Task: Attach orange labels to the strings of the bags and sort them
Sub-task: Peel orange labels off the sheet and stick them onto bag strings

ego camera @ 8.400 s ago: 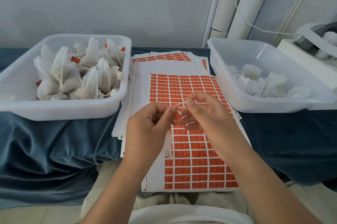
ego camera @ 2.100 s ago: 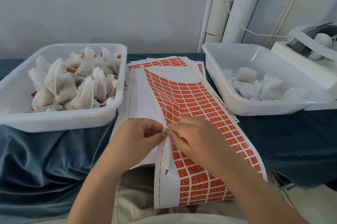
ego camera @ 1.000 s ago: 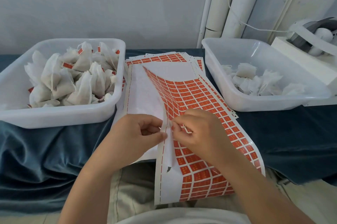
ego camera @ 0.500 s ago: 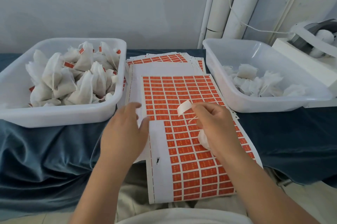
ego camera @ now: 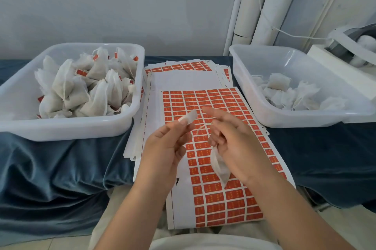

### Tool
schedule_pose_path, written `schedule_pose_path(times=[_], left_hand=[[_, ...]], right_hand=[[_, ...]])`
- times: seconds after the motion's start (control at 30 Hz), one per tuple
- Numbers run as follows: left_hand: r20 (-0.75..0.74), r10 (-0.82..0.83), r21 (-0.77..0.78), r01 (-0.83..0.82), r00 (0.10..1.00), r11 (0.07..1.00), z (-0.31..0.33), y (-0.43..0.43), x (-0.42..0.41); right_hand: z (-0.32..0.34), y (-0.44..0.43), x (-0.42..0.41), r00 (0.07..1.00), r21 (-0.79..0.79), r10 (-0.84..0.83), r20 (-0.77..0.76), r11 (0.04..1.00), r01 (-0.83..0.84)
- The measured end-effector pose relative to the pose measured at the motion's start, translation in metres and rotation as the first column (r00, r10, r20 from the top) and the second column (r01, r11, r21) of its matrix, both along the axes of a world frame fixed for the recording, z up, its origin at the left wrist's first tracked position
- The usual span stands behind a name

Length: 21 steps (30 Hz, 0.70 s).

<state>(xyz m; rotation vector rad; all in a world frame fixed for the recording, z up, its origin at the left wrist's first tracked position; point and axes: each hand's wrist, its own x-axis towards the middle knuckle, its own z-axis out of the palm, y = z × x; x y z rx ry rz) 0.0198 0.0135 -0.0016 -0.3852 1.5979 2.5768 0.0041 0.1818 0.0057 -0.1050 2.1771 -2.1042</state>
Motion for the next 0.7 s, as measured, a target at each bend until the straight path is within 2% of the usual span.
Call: schedule_pose_path(times=[0.13, 0.23, 0.37, 0.53, 0.7], left_hand=[[-0.126, 0.089, -0.24, -0.117, 0.988, 0.964, 0.003, -0.009, -0.002], [-0.181, 0.074, -0.37, -0.138, 0.981, 0.919, 0.003, -0.011, -0.004], [-0.211, -0.037, -0.509, -0.078, 0.977, 0.857, 0.003, -0.006, -0.004], [-0.216, -0.188, -0.57, 0.032, 0.958, 0.821, 0.003, 0.001, 0.002], [-0.28, -0.324, -0.655, 0.067, 0.904, 0.753, 0.007, 0.0, 0.006]], right_hand=[[0.01, 0.005, 0.001, 0.996, 0.072, 0.045, -0.082, 0.997, -0.039], [0.021, 0.01, 0.005, 0.986, 0.177, 0.067, -0.154, 0.983, -0.039], [0.036, 0.011, 0.012, 0.976, 0.201, 0.056, -0.21, 0.979, -0.013], [0.04, 0.01, 0.016, 0.958, 0.253, 0.026, -0.286, 0.966, 0.049], [0.039, 0.01, 0.016, 0.96, 0.284, 0.03, -0.279, 0.957, 0.052]])
